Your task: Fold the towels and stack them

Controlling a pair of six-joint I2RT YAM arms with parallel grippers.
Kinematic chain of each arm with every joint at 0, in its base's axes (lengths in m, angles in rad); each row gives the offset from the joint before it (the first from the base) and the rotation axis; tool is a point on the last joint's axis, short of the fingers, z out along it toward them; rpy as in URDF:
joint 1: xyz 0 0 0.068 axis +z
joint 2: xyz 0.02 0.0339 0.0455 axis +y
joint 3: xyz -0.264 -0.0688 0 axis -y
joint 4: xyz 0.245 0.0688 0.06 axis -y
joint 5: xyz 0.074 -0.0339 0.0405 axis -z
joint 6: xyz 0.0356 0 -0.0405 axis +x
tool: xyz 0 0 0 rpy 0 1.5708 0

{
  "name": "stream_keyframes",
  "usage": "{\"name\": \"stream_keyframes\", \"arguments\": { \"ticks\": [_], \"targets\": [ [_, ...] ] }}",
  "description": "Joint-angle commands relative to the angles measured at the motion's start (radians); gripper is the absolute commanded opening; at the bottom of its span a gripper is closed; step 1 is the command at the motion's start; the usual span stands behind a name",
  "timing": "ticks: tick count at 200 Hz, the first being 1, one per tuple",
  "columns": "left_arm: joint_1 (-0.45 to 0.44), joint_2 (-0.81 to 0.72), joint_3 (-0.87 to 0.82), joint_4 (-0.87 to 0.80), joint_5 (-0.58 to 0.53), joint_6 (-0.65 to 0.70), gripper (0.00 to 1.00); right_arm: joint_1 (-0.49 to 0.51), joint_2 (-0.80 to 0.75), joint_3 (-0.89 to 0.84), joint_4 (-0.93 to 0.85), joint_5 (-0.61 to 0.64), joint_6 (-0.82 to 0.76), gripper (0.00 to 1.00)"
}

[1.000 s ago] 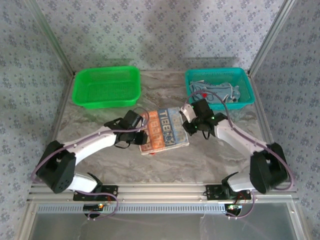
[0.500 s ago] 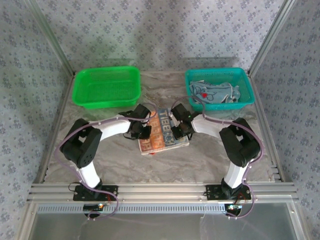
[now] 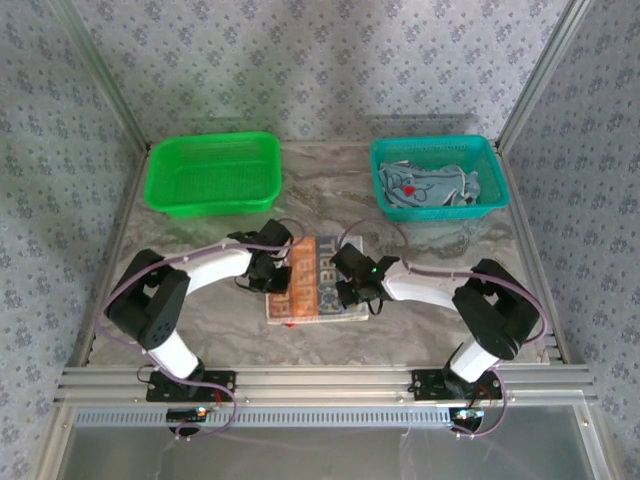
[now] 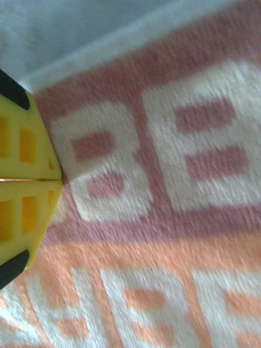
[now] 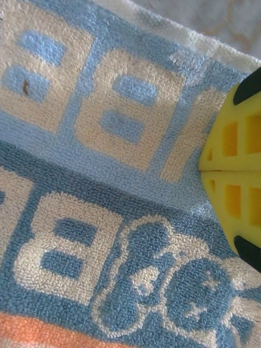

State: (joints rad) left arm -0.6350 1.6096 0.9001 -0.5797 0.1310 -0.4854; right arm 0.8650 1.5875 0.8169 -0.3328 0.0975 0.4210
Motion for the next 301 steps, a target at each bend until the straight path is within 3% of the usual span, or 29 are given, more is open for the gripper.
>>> {"name": "stream_keyframes", "arguments": {
  "ticks": [1,23,57,92,125,227,301],
  "targets": [
    [-0.006,-0.072,-0.009,-0.092,0.015,-0.017,0.13,0.014,-0.031,-0.003,-0.094,0.008,0.084,0.00],
    [0.012,-0.095,0.042,-0.123,0.014,-0.009,0.14,0.000,-0.073,0.059,-0.143,-0.008,0.067,0.00],
    [0.103,-0.055,0.138,-0.061,0.054,-0.017,0.11,-0.121,-0.067,0.152,-0.130,-0.046,0.033,0.01],
    [0.170,0.031,0.209,0.037,0.075,-0.078,0.04,-0.275,0.026,0.235,-0.081,-0.119,0.051,0.03],
    [0.195,0.116,0.253,0.088,0.070,-0.083,0.00,-0.342,0.146,0.312,-0.048,-0.140,0.008,0.01],
    [0.204,0.255,0.268,0.103,-0.045,-0.064,0.00,-0.352,0.332,0.395,-0.005,-0.035,-0.040,0.01],
    [0.204,0.182,0.133,0.053,-0.131,-0.044,0.00,-0.267,0.302,0.316,-0.012,-0.035,-0.028,0.01]
  ]
}}
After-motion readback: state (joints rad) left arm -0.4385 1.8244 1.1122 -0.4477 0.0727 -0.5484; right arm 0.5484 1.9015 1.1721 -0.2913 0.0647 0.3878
